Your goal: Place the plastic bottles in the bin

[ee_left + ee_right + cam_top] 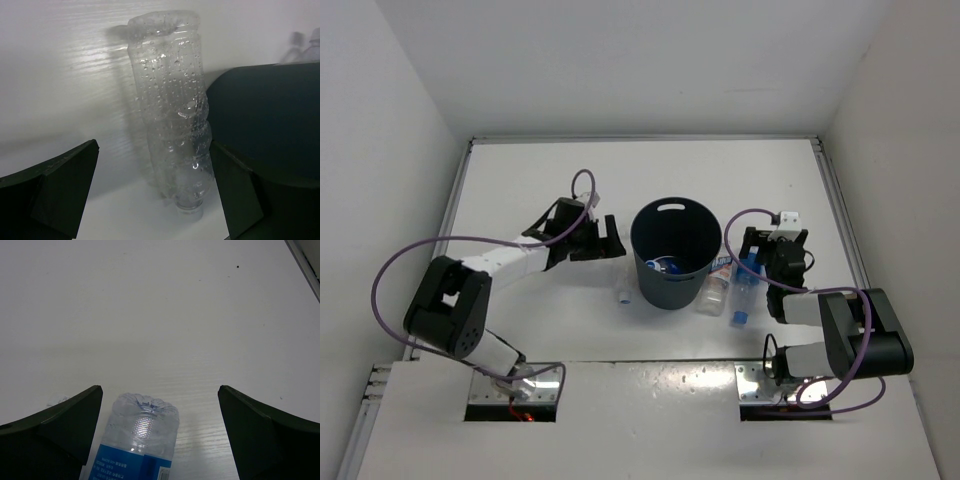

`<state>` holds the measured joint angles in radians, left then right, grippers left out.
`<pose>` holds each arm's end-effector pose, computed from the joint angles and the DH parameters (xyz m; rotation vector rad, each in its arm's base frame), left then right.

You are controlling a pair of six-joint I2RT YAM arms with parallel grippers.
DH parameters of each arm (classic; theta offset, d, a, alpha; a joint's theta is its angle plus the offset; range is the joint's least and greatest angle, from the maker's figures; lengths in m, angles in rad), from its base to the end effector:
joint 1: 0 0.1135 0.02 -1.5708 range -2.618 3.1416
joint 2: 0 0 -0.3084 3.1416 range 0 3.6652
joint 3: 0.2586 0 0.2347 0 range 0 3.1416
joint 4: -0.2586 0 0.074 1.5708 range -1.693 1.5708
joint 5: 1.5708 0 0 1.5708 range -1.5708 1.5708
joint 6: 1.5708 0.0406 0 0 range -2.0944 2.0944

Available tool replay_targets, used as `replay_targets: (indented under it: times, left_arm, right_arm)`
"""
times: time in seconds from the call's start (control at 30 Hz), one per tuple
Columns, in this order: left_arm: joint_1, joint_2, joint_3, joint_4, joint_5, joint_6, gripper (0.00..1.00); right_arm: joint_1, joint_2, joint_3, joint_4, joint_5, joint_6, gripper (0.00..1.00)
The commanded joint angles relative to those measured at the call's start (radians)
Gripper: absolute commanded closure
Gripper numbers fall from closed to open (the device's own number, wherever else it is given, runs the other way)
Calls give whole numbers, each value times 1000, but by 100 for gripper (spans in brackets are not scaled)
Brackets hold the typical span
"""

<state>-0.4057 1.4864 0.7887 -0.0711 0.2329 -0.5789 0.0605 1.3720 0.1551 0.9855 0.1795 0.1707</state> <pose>0.2609 -0.1223 0.2421 -0.0904 2.4395 -0.7399 0.2050 0.0052 0.1977 0.2264 1.7841 0.0035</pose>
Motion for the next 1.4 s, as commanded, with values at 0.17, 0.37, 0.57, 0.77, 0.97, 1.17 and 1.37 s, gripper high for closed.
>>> replay_targets:
  times: [0.17,0.37,0.57,0.77,0.97,1.17,1.37]
  left_arm:
    - [-31,136,138,57,51,24,0]
    - [-41,228,202,21,69,33,0]
    - [-41,304,236,10,102,42,6]
    - [-28,293,270,-48,59,51,26]
    - [65,117,261,-70,2,-1,32]
    - [140,-20,404,-192,-58,-41,36]
    - [153,-38,667,-349,-161,-39,38]
  right_arm:
    - [-4,-8,31,42,-2,0,0]
    - [-4,-8,31,42,-2,0,0]
    - [-4,-8,31,42,-2,0,0]
    - [-4,-8,31,42,-2,0,0]
    - [-4,-8,31,42,-2,0,0]
    - [-4,-8,31,42,-2,0,0]
    - [-4,-8,31,42,-2,0,0]
